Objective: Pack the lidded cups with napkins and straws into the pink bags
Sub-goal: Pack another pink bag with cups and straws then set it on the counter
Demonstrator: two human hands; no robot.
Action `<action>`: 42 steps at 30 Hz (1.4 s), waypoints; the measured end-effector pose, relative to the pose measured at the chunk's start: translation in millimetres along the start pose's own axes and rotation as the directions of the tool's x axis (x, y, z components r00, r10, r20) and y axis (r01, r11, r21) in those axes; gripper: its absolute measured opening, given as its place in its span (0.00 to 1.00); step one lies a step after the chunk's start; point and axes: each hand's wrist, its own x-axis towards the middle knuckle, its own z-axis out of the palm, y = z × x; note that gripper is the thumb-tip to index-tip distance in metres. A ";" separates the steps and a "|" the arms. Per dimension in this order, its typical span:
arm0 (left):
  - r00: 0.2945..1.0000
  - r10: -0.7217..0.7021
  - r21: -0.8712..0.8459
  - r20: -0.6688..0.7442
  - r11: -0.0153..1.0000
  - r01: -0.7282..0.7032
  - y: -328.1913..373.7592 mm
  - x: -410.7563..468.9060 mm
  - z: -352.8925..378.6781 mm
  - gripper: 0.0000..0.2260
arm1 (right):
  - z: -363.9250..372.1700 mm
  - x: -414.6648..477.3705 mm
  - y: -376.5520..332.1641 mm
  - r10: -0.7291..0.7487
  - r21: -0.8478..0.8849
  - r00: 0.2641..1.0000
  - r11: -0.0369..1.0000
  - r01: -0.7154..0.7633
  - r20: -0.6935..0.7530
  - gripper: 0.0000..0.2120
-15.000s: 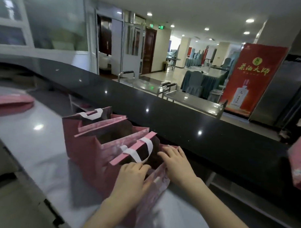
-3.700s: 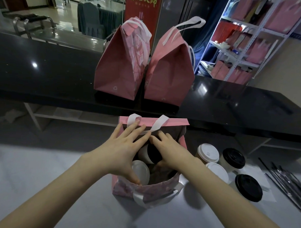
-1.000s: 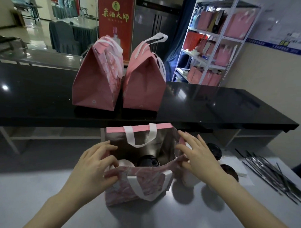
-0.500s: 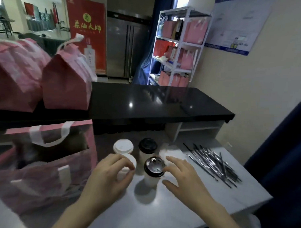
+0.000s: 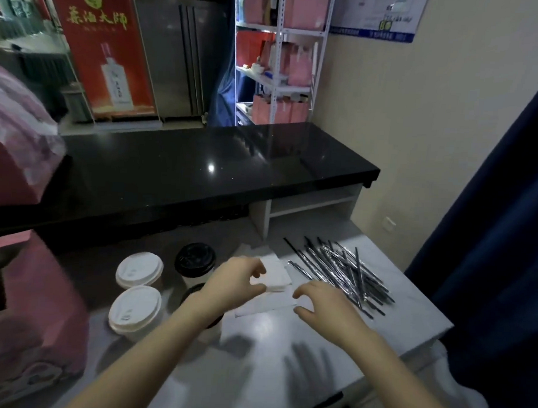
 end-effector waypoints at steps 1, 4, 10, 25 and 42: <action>0.999 -0.027 0.022 0.030 0.999 0.026 -4.6 19.6 4.0 0.16 | 1.9 14.2 4.3 -0.001 -0.005 1.000 1.000 0.002 0.011 0.16; 0.987 -0.115 0.093 0.110 0.990 0.105 -24.6 74.2 18.8 0.19 | 10.1 61.8 17.6 0.001 -0.001 0.999 1.000 -0.001 0.051 0.18; 0.959 -0.155 0.229 0.236 0.968 0.100 -55.6 130.5 53.9 0.20 | 41.0 147.9 28.8 -0.008 0.031 0.991 0.999 0.004 0.131 0.21; 0.952 -0.205 0.262 0.228 0.954 0.142 -70.0 145.8 60.5 0.21 | 69.9 185.5 54.5 -0.127 0.069 0.973 0.991 0.116 0.193 0.11; 0.991 -0.104 -0.549 -0.079 0.835 0.044 -1.1 81.9 -0.7 0.13 | -11.2 119.3 53.5 -0.070 0.579 0.996 0.811 0.086 -0.051 0.13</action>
